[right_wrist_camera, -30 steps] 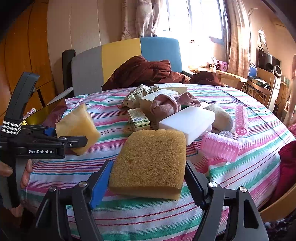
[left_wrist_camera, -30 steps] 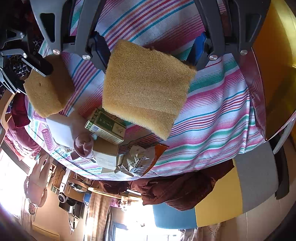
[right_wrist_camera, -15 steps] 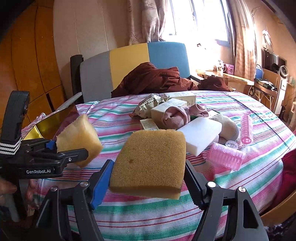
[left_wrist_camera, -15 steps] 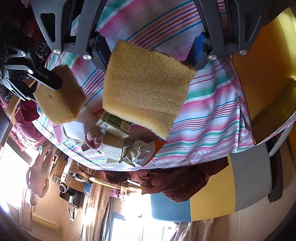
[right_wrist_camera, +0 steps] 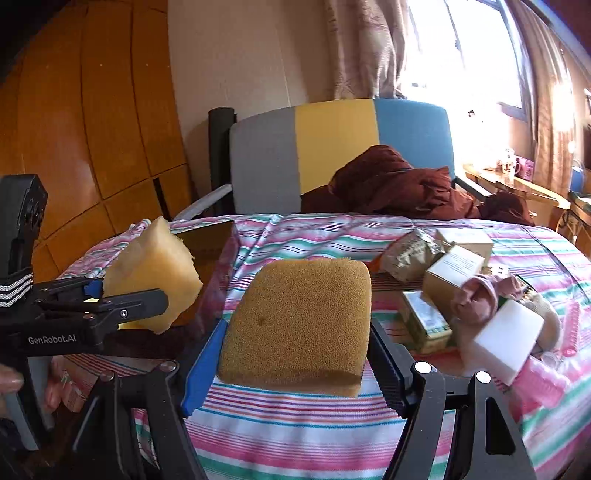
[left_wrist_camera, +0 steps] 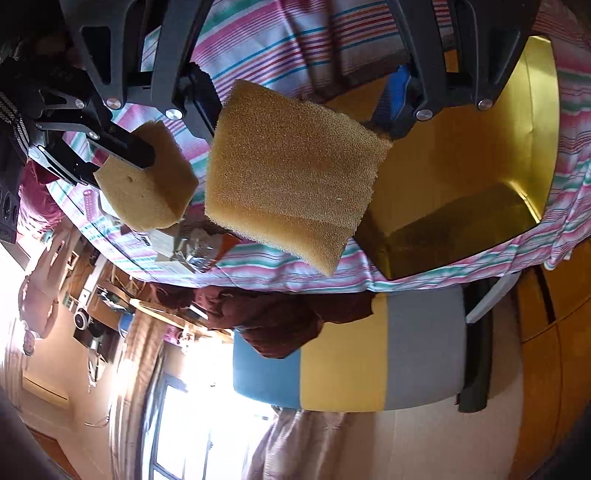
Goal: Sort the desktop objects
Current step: 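Carry the tan sponge with the left tool while the right tool carries the sponge cube over the tray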
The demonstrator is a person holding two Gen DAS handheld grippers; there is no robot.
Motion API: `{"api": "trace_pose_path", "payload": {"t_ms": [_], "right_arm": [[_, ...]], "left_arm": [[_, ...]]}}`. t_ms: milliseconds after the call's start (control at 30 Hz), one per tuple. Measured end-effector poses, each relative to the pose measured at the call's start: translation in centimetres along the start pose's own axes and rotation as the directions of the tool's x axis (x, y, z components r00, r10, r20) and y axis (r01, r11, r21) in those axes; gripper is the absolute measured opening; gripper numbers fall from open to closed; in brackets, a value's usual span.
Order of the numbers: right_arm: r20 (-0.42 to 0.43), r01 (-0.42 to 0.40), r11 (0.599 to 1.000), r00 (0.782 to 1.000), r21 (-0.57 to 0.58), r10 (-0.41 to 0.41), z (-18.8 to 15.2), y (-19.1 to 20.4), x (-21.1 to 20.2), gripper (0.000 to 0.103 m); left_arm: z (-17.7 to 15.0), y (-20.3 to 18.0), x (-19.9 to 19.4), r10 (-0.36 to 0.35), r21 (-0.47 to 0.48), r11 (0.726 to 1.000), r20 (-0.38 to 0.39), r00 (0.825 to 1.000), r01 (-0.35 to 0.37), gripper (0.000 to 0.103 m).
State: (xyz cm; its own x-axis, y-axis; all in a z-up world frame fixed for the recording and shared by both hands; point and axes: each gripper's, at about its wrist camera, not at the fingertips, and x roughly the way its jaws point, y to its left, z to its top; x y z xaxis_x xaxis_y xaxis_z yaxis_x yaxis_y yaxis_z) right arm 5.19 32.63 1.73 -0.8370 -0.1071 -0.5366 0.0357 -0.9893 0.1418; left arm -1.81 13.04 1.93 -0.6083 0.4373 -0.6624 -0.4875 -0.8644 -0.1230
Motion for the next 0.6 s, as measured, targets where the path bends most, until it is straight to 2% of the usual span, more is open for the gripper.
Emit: {"api": "trace_pose_path", "payload": {"t_ms": [233, 367, 600], "right_arm": [[-0.042, -0.130, 0.990, 0.991, -0.062, 0.127, 3.2, 3.9, 3.6, 0.075], [-0.069, -0.194, 0.975, 0.980, -0.112, 0.188, 5.2, 6.8, 6.0, 0.075], [-0.199, -0.293, 0.949, 0.943, -0.115, 0.267, 8.6, 10.8, 12.1, 0.075]], "left_arm": [[0.6, 8.3, -1.3, 0.129, -0.139, 0.982, -0.004, 0.992, -0.128, 0.073], [1.0, 12.1, -0.9, 0.195, -0.176, 0.965, -0.027, 0.981, -0.196, 0.073], [1.9, 17.8, 1.4, 0.227, -0.231, 0.942, -0.104, 0.968, -0.246, 0.073]]}}
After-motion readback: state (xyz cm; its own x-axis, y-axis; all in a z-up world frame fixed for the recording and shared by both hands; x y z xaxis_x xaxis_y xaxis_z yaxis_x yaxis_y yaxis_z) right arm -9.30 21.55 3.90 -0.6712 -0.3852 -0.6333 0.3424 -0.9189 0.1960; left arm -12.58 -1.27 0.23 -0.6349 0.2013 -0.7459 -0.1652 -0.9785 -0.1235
